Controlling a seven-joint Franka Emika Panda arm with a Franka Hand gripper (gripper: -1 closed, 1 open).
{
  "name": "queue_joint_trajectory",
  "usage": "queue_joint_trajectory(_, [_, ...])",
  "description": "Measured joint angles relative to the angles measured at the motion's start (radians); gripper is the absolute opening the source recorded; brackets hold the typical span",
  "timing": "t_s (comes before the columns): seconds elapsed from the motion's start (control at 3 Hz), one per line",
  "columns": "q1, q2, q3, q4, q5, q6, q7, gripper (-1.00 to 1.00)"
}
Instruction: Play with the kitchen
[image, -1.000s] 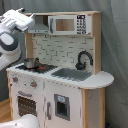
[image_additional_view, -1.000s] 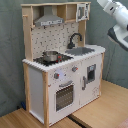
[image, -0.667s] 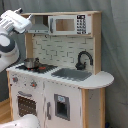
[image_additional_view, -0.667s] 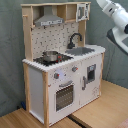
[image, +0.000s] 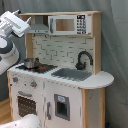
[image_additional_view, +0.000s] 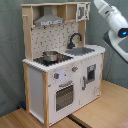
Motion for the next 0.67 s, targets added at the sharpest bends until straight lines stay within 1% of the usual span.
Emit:
queue_joint_trajectory(0.33, [-0.055, 0.005, 0.017, 0.050, -0.001, -0.020, 0.117, 1.00])
queue_joint_trajectory(0.67, [-0.112, 0.030, 0.025, 0.117, -0.002, -0.046, 0.223, 1.00])
